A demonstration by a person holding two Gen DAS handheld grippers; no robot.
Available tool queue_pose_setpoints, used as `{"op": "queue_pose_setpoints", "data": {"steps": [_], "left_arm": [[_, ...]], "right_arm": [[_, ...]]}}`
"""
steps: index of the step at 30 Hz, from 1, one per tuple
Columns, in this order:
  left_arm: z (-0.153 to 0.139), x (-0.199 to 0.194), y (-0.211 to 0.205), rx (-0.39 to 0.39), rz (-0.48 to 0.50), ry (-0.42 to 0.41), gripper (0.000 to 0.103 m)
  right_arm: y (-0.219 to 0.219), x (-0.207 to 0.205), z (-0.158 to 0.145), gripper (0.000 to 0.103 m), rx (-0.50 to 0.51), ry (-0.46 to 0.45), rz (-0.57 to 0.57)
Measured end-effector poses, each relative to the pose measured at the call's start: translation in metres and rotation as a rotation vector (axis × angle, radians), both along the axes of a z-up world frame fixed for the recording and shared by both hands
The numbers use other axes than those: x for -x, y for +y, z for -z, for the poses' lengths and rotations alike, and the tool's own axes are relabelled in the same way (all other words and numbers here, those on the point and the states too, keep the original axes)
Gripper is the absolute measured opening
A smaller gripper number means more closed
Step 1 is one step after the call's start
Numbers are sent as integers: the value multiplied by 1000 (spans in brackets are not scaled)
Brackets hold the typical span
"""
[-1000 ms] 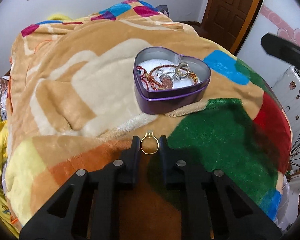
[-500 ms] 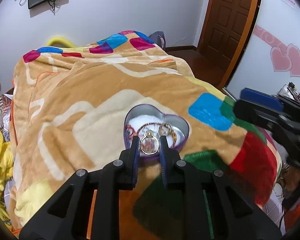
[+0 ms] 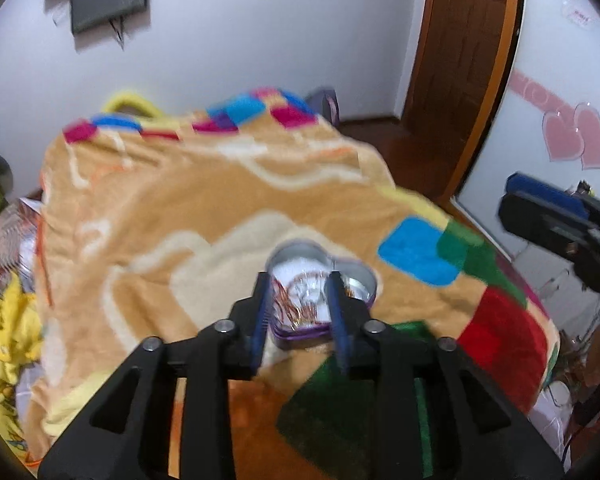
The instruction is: Organize jewelry
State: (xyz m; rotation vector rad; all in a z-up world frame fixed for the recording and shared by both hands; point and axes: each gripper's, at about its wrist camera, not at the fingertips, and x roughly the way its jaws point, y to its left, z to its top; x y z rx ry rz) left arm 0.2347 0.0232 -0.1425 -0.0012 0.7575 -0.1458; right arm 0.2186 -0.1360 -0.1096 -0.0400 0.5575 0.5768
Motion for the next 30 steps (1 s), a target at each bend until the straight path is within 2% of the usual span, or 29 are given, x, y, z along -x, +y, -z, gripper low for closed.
{"op": "queue_pose_setpoints", "data": {"steps": [2, 7, 10, 14, 16, 19, 20, 22, 25, 28, 30], "left_arm": [[-26, 19, 0, -11, -12, -79, 37], [-91, 71, 2, -11, -61, -280, 58], [-121, 103, 3, 1, -93, -387, 67], [-147, 139, -1, -6, -120, -494, 75], [-156, 158, -4, -22, -139, -550, 90], [-165, 181, -8, -14, -152, -612, 99], [-166, 185, -9, -12, -151, -621, 100], [-169, 193, -11, -13, -151, -638, 100], [-168, 202, -12, -12, -161, -651, 102], [-163, 203, -13, -13, -172, -647, 103], [-162, 204, -12, -13, -175, -643, 103]], "right_arm": [[0, 10, -11, 36, -5, -38, 5], [-7, 46, -51, 36, -52, -168, 18], [-15, 74, -79, 36, -98, -254, 28], [-23, 104, -103, 38, -138, -352, 45], [-27, 120, -113, 48, -156, -399, 62], [-30, 139, -120, 59, -171, -460, 91], [-31, 144, -122, 61, -174, -473, 100], [-30, 147, -122, 75, -177, -486, 119], [-29, 151, -119, 89, -176, -513, 160], [-28, 152, -116, 97, -172, -515, 192], [-32, 153, -114, 98, -172, -503, 195]]}}
